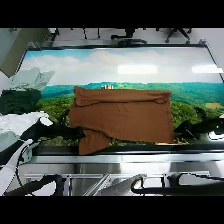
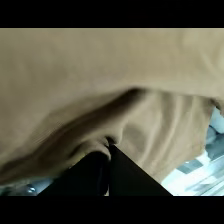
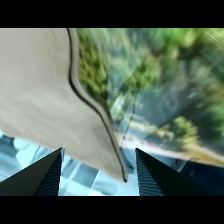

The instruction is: Fold the shirts.

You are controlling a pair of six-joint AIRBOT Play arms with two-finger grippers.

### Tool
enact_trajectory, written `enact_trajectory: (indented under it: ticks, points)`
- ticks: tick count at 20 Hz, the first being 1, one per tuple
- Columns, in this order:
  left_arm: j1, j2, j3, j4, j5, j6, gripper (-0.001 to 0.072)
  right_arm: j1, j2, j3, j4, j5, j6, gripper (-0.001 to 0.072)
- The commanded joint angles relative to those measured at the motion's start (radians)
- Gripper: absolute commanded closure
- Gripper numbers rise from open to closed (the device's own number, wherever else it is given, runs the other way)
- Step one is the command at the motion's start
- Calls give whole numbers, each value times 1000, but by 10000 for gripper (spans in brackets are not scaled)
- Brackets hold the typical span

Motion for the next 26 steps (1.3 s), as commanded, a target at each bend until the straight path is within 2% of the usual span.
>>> enact_trajectory:
  ticks: [1, 2, 3, 4, 5, 6, 10, 15, 17, 21, 23, 26]
  points:
    - [-2, 40, 79, -2, -84, 3, 694, 60, -17, -88, 2, -44, -3, 208]
    - [-2, 64, 93, -1, -89, -3, 695, 92, -29, -101, 6, -63, -3, 211]
    - [-2, 88, 106, 2, -93, -3, 695, 122, -41, -101, 16, -69, -12, 319]
    - [-2, 111, 119, 8, -102, -5, 695, 145, -45, -100, 43, -68, -31, 570]
    - [-2, 138, 132, 30, -115, -21, 695, 159, -43, -95, 63, -68, -32, 660]
    - [-2, 164, 144, 70, -127, -49, 695, 163, -39, -81, 66, -64, -21, 693]
    - [-2, 290, 158, 264, -222, -161, 695, 119, 71, -27, -23, -51, 124, 693]
    - [-2, 451, 97, 367, -293, -251, 696, 71, 240, -25, -212, -23, 300, 694]
    - [-3, 458, 97, 364, -266, -249, 696, 74, 257, -14, -131, -36, 273, 694]
    - [-3, 298, 291, 363, -205, -219, 696, 78, 241, 115, 189, -153, 100, 693]
    - [-5, 176, 418, 359, -178, -202, 696, 108, 193, 185, 251, -217, 48, 694]
    - [-11, -19, 591, 353, -139, -174, 695, 192, 77, 243, 255, -307, 3, 693]
